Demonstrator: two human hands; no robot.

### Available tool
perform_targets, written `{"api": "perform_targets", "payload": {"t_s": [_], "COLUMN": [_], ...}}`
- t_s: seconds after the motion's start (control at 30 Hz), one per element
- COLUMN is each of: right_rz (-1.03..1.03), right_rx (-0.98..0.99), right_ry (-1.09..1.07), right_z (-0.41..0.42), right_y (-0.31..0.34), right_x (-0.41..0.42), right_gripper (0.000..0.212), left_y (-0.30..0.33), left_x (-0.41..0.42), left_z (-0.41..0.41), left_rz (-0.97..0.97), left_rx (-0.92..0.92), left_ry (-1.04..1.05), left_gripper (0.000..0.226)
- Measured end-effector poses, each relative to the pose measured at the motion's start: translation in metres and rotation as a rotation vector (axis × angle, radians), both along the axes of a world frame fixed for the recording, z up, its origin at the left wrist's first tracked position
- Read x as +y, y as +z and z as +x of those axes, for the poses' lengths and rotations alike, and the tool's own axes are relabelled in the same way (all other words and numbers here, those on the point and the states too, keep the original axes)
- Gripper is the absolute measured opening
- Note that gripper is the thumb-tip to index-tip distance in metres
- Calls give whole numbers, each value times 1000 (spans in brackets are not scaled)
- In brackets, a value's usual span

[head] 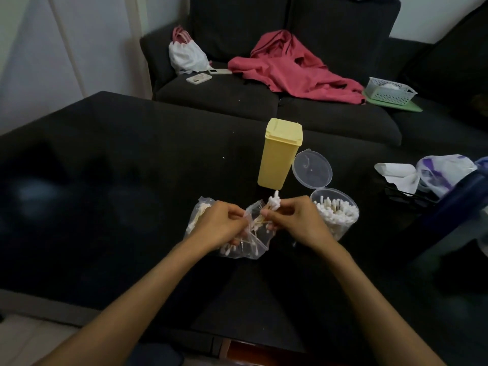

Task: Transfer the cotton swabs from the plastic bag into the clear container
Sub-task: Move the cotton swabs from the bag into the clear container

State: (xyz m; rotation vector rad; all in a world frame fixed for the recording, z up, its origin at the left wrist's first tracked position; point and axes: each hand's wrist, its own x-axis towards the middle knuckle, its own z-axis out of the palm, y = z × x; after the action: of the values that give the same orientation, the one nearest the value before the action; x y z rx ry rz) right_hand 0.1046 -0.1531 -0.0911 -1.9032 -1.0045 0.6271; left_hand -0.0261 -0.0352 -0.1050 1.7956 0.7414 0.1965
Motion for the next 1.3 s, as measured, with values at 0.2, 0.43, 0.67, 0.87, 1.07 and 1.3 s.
{"api": "perform_targets", "payload": {"t_s": [0.2,0.43,0.67,0.87,1.07,1.3], "right_rz": [46,132,173,173,196,224], "right_rx": [39,82,147,155,166,144], "right_ry": [-62,-74,-122,-135,-155,-234], "right_z": [2,3,9,9,12,26], "right_y": [3,12,18,20,24,37], "right_x": [-3,-6,-10,-11,-13,-24], "right_gripper": [12,8,9,8,7,11], "left_y": [4,4,4,5,3,5], "left_x": [0,-1,-2,-2,-1,-5], "left_z": [-1,0,-1,-1,-1,1], "left_rz": [-38,61,125,179,313,460], "left_rx": [-16,-13,-17,11,42,73], "left_ry": [33,48,51,37,32,101], "left_gripper": [29,35,32,34,36,38]}}
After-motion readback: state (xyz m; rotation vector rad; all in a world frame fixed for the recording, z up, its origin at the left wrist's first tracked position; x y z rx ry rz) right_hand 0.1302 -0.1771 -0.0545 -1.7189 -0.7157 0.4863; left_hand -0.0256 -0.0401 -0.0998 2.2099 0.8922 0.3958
